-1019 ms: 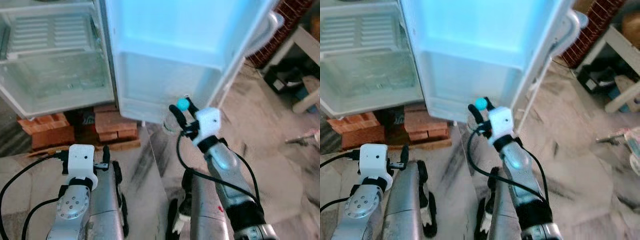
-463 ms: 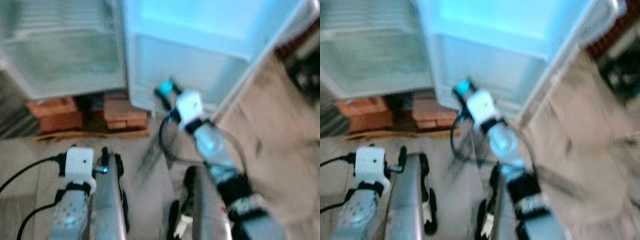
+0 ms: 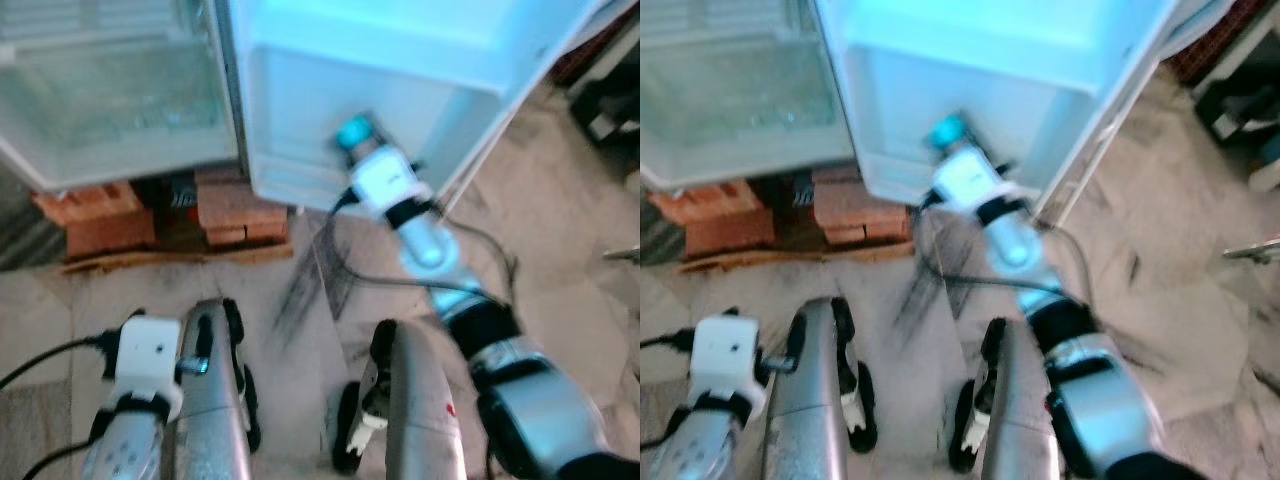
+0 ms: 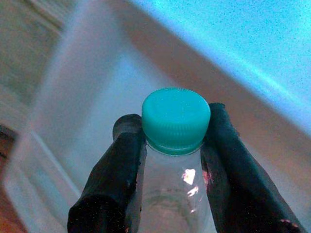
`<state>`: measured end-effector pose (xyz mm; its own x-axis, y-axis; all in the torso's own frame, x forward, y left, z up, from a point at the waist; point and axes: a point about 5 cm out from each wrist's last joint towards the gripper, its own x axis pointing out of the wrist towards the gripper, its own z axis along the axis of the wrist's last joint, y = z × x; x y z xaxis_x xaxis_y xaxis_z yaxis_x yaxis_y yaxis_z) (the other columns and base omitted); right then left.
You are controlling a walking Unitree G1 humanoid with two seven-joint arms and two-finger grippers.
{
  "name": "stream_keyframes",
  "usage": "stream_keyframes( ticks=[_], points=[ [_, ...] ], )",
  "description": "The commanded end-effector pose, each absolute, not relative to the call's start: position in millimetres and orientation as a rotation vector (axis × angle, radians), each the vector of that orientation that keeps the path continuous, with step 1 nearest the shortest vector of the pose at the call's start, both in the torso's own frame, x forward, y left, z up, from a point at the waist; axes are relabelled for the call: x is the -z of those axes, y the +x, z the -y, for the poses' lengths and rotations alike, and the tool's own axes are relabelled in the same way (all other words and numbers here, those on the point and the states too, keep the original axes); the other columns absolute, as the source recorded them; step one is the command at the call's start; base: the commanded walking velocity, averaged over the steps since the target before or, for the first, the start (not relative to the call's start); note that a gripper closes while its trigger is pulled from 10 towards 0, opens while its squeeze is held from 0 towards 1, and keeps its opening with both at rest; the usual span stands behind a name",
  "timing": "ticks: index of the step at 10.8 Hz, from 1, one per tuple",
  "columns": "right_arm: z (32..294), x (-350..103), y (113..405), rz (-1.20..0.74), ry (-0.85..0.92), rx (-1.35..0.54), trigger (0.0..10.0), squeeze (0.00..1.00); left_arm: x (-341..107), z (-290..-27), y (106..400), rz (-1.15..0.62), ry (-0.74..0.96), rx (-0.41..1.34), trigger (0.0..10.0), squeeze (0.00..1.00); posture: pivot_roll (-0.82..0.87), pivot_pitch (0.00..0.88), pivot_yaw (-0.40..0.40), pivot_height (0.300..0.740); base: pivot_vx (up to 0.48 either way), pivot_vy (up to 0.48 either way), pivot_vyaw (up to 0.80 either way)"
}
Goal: Restocking fridge
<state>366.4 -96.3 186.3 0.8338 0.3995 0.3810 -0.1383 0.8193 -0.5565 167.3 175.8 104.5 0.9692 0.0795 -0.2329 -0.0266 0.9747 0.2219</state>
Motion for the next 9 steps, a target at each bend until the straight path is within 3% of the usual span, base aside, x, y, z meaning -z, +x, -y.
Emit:
stream_keyframes(
  ticks=[1,3,5,8,9],
  points=[
    [102,-194,370,0.544,-0.552,-0.257,10.0,0.00,-109,-174,163,-0.247,0.222,-0.046,10.0,0.00,0.30,0.408,-0.098,0.533,0.000,0.000,0.00],
    [110,-193,376,0.514,-0.594,-0.221,10.0,0.00,-111,-175,159,-0.263,0.222,-0.048,10.0,0.00,0.30,0.422,-0.095,0.533,0.000,0.000,0.00],
    [127,-160,380,0.312,-0.588,-0.159,10.0,0.00,-112,-176,154,-0.287,0.219,-0.053,10.0,0.00,0.31,0.452,-0.106,0.533,0.000,0.000,0.00],
    [160,-121,380,-0.031,-0.356,-0.015,10.0,0.00,-109,-176,152,-0.315,0.208,-0.067,10.0,0.00,0.31,0.444,-0.110,0.533,0.000,0.000,0.00],
    [162,-123,381,-0.031,-0.336,-0.012,10.0,1.00,-109,-176,153,-0.317,0.207,-0.066,10.0,0.00,0.31,0.443,-0.110,0.533,0.000,0.000,0.00]
  ],
)
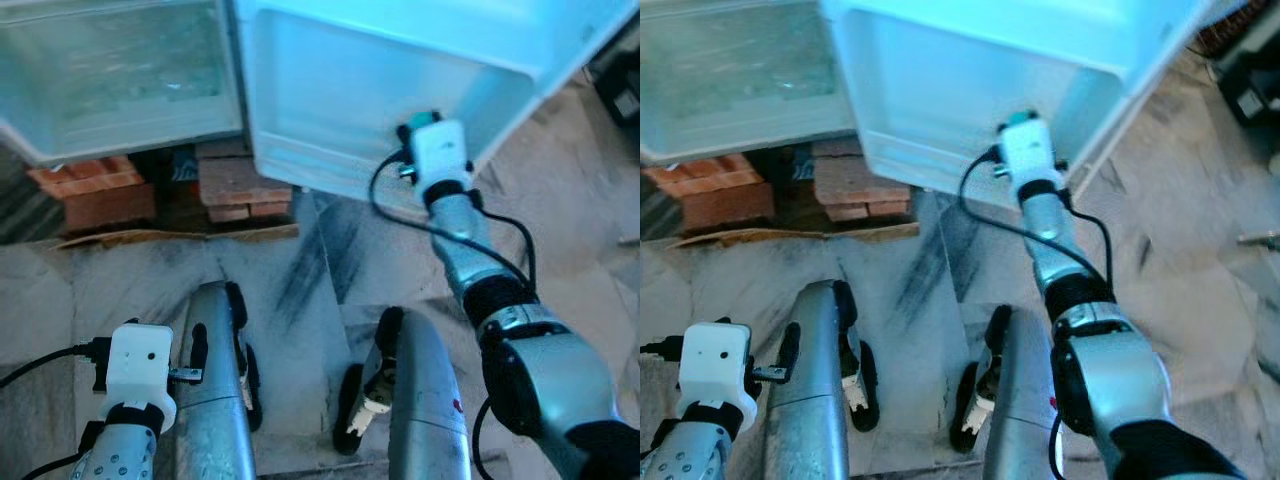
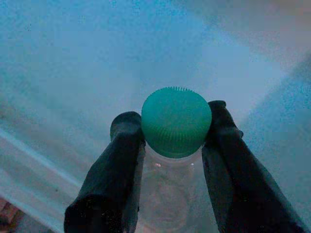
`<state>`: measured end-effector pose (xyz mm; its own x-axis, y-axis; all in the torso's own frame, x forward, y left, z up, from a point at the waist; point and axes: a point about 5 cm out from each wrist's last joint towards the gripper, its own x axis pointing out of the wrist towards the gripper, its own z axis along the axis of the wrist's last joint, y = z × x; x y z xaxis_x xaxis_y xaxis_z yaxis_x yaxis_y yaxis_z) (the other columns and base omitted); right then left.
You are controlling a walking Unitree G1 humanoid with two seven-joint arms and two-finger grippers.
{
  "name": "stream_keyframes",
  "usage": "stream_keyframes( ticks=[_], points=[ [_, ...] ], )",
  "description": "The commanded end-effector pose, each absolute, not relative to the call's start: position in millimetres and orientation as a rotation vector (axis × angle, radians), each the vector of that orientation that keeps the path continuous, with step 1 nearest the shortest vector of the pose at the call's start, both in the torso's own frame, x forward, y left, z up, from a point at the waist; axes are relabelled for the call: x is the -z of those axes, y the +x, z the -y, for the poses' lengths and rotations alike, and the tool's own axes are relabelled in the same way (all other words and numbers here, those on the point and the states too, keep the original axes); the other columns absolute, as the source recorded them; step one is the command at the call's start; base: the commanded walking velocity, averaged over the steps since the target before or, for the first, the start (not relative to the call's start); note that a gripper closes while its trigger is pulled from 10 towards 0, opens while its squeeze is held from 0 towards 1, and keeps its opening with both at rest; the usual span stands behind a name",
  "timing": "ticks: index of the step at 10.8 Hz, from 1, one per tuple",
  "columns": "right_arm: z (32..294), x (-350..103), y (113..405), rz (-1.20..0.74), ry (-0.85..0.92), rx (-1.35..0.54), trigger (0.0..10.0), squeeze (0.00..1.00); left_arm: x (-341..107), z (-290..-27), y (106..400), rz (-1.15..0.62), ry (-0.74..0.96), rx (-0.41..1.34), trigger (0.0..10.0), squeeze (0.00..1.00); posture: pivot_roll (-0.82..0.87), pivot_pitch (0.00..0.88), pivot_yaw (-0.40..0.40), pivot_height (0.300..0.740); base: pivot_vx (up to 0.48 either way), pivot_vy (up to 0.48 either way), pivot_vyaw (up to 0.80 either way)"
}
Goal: Restocking fridge
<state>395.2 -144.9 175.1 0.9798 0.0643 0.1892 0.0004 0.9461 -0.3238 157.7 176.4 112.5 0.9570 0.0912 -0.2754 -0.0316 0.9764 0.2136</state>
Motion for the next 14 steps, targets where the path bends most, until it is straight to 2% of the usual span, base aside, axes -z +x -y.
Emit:
stream_keyframes(
  ticks=[1,5,9,12,14],
  points=[
    [165,-134,385,0.009,-0.324,0.008,10.0,1.00,-108,-176,156,-0.321,0.205,-0.065,10.0,0.00,0.31,0.430,-0.110,0.533,0.000,0.000,0.00],
    [164,-173,396,0.161,-0.275,-0.025,10.0,1.00,-101,-176,175,-0.300,0.206,-0.082,10.0,0.00,0.29,0.343,-0.128,0.533,0.000,0.000,0.00],
    [163,-176,388,0.208,-0.153,-0.159,10.0,1.00,-101,-179,204,-0.234,0.244,-0.100,10.0,0.00,0.25,0.255,-0.125,0.533,0.000,0.000,0.00],
    [157,-169,368,0.263,-0.119,-0.241,10.0,1.00,-105,-194,220,-0.186,0.257,-0.163,10.0,0.00,0.23,0.224,-0.132,0.533,0.000,0.000,0.00],
    [147,-158,342,0.312,-0.109,-0.171,10.0,1.00,-108,-184,229,-0.141,0.247,-0.147,10.0,0.00,0.22,0.194,-0.130,0.533,0.000,0.000,0.00]
  ],
)
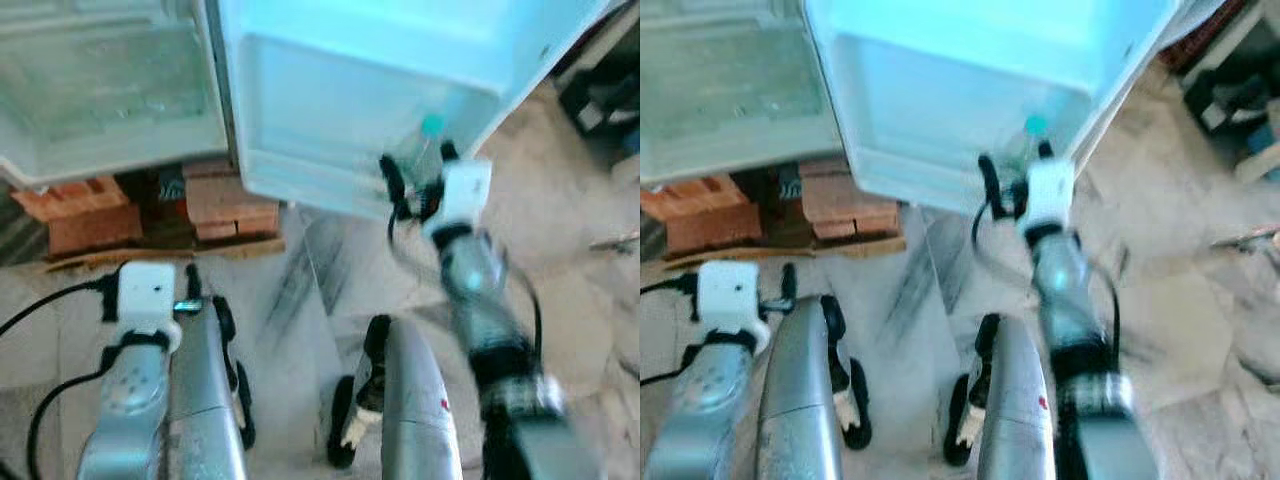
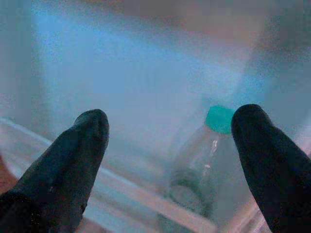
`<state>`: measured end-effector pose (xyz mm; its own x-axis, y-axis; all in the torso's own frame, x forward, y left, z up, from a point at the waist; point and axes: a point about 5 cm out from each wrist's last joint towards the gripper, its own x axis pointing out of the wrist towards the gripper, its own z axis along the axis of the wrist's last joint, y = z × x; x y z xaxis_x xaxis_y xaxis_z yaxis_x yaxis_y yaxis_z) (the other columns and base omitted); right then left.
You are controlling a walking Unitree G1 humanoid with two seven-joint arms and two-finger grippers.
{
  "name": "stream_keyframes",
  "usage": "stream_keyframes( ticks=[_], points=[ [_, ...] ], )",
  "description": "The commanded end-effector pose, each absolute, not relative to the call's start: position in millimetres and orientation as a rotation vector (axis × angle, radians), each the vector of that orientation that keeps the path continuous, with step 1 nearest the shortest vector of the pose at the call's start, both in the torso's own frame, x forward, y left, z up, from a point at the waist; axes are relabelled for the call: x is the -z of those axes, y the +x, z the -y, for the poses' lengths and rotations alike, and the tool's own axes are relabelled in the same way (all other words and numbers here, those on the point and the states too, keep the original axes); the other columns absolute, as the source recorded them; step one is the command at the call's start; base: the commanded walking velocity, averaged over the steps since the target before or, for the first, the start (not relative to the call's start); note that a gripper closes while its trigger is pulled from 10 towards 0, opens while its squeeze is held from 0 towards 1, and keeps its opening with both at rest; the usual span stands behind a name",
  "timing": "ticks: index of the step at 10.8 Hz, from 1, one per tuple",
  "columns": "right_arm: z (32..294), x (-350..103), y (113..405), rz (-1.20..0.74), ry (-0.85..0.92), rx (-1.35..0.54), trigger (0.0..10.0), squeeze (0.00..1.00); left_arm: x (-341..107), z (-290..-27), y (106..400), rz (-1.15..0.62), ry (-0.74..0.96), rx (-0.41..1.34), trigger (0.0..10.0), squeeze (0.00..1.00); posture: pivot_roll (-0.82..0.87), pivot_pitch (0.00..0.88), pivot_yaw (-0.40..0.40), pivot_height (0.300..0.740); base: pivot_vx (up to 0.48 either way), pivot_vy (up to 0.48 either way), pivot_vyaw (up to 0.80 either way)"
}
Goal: Restocking fridge
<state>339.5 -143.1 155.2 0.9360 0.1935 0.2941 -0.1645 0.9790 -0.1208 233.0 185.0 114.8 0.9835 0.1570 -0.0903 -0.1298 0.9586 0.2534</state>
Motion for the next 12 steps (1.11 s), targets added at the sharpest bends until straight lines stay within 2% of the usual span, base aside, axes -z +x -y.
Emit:
stream_keyframes(
  ticks=[1,2,3,4,5,6,7,9,12],
  points=[
    [141,-153,328,0.318,-0.100,-0.166,10.0,1.00,-108,-181,232,-0.125,0.256,-0.137,10.0,0.00,0.21,0.187,-0.127,0.533,0.000,0.000,0.00],
    [138,-145,313,0.297,-0.064,-0.163,10.0,1.00,-107,-182,233,-0.118,0.238,-0.138,10.0,0.00,0.20,0.175,-0.127,0.533,0.000,0.000,0.00],
    [141,-134,301,0.240,-0.048,-0.164,10.0,0.96,-104,-182,232,-0.124,0.227,-0.141,10.0,0.00,0.20,0.168,-0.127,0.533,0.000,0.000,0.00],
    [150,-118,285,0.160,-0.028,-0.138,10.0,0.00,-103,-183,230,-0.112,0.209,-0.146,10.0,0.00,0.20,0.144,-0.125,0.533,0.000,0.000,0.00],
    [153,-112,275,0.133,-0.037,-0.145,10.0,0.00,-103,-183,229,-0.088,0.200,-0.139,10.0,0.00,0.20,0.119,-0.127,0.533,0.000,0.000,0.00],
    [160,-104,261,0.089,0.032,-0.089,10.0,0.00,-107,-186,230,-0.043,0.185,-0.141,10.0,0.00,0.19,0.090,-0.117,0.533,0.000,0.000,0.00],
    [157,-100,255,0.085,0.030,-0.124,10.0,0.00,-105,-188,232,-0.049,0.178,-0.154,10.0,0.00,0.19,0.073,-0.110,0.533,0.000,0.000,0.00],
    [152,-91,260,0.027,0.075,-0.134,10.0,0.00,-106,-179,245,-0.034,0.168,-0.112,10.0,0.00,0.19,0.046,-0.100,0.573,0.000,0.000,0.00],
    [154,-91,267,0.025,0.087,-0.120,10.0,0.00,-101,-180,245,-0.040,0.173,-0.103,10.0,0.00,0.20,0.027,-0.092,0.618,0.000,0.000,0.00]
  ],
)
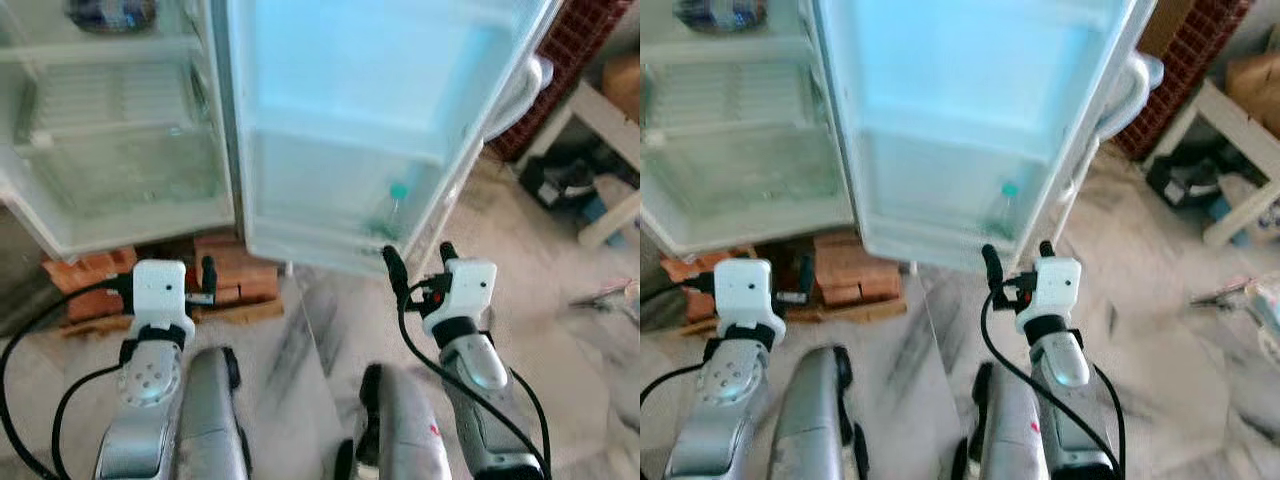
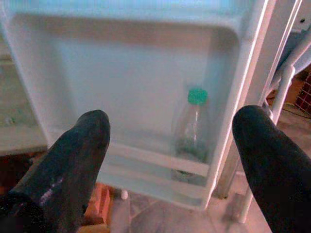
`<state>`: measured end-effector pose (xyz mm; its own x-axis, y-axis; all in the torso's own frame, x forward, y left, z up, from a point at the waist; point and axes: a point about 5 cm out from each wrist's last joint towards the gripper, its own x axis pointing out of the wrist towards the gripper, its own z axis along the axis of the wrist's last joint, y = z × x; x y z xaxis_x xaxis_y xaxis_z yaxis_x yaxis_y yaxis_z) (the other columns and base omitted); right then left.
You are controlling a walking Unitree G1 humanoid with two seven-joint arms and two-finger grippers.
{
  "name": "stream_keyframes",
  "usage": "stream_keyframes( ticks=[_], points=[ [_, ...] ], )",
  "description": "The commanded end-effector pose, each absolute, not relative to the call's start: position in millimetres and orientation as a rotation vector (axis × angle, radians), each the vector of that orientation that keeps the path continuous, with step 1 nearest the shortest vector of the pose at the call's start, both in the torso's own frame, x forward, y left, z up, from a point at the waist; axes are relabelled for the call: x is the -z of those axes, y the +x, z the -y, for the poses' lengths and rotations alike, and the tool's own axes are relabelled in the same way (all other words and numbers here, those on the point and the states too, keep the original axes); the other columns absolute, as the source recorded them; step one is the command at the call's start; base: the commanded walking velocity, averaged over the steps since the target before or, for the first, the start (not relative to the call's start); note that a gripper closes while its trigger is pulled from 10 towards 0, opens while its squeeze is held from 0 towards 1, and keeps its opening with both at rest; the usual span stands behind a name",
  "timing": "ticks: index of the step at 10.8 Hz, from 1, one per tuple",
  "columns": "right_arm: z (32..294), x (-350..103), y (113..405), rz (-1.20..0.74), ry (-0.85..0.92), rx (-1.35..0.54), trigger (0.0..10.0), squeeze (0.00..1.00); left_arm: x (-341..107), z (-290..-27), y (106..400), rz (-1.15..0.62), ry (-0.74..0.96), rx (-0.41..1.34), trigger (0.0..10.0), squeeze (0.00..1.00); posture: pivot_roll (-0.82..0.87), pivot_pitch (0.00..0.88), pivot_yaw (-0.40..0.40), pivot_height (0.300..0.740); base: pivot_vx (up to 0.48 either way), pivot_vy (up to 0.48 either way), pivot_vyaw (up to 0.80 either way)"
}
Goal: Restocking fridge
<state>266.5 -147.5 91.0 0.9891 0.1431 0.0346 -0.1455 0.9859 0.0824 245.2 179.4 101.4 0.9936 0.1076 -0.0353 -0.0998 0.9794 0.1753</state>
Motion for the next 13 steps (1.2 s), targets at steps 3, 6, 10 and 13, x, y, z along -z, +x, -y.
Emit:
stream_keyframes(
  ticks=[3,6,10,13],
  points=[
    [151,-92,271,0.030,0.093,-0.132,10.0,0.00,-104,-176,250,-0.023,0.169,-0.096,10.0,0.00,0.20,0.021,-0.092,0.673,0.000,0.000,0.00],
    [156,-89,271,0.016,0.146,-0.089,10.0,0.00,-102,-175,251,-0.026,0.172,-0.092,10.0,0.00,0.20,0.017,-0.096,0.728,0.000,0.000,0.00],
    [160,-82,273,-0.017,0.197,-0.046,10.0,0.00,-100,-173,251,-0.032,0.176,-0.088,10.0,0.00,0.21,0.018,-0.103,0.740,0.000,0.000,0.00],
    [163,-78,273,-0.052,0.250,-0.006,10.0,0.00,-97,-169,251,-0.044,0.172,-0.088,10.0,0.00,0.21,0.026,-0.106,0.740,0.000,0.000,0.00]
  ],
)
